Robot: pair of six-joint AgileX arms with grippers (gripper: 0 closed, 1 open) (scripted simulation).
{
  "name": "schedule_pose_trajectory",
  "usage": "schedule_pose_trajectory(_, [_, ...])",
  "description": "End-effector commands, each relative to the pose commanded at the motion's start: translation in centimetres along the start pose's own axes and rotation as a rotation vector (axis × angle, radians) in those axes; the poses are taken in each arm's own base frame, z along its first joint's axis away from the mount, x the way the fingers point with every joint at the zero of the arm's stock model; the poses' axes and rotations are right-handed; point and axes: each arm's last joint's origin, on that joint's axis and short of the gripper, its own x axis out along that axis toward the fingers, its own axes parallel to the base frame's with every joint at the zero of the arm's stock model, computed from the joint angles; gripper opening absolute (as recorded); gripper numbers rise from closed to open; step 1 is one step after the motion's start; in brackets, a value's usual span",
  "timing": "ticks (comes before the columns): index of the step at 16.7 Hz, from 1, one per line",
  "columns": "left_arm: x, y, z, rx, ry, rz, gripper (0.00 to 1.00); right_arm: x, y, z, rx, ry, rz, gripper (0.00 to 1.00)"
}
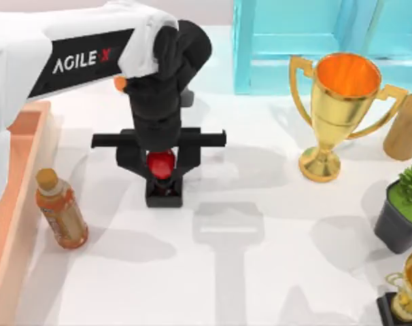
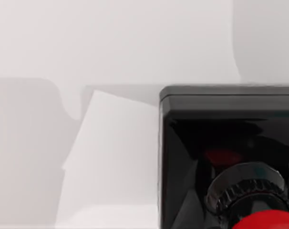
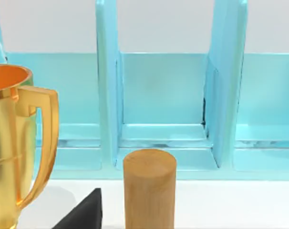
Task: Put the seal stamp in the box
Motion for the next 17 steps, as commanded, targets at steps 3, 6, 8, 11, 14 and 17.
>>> schedule_pose_trajectory(3, [0.0,0.0,0.0,0.000,0.000,0.000,0.00,0.0,0.0,0.0,0.000,0.000,0.000,1.00])
schedule_pose_trajectory(6, [-0.5,-0.1,0.1,0.001,-0.002,-0.001,0.00,0.0,0.0,0.0,0.000,0.000,0.000,1.00])
schedule_pose_trajectory(8, [-2.1,-0.2,0.3,0.000,-0.006,-0.004,0.00,0.0,0.0,0.0,0.000,0.000,0.000,1.00])
schedule_pose_trajectory(11, [-5.8,-0.3,0.4,-0.001,0.005,0.002,0.00,0.0,0.0,0.0,0.000,0.000,0.000,1.00])
schedule_pose_trajectory(14, [-9.1,-0.1,0.1,0.000,0.004,0.002,0.00,0.0,0.0,0.0,0.000,0.000,0.000,1.00])
schedule_pose_trajectory(17, [-10.1,0.0,0.0,0.000,-0.001,-0.001,0.00,0.0,0.0,0.0,0.000,0.000,0.000,1.00])
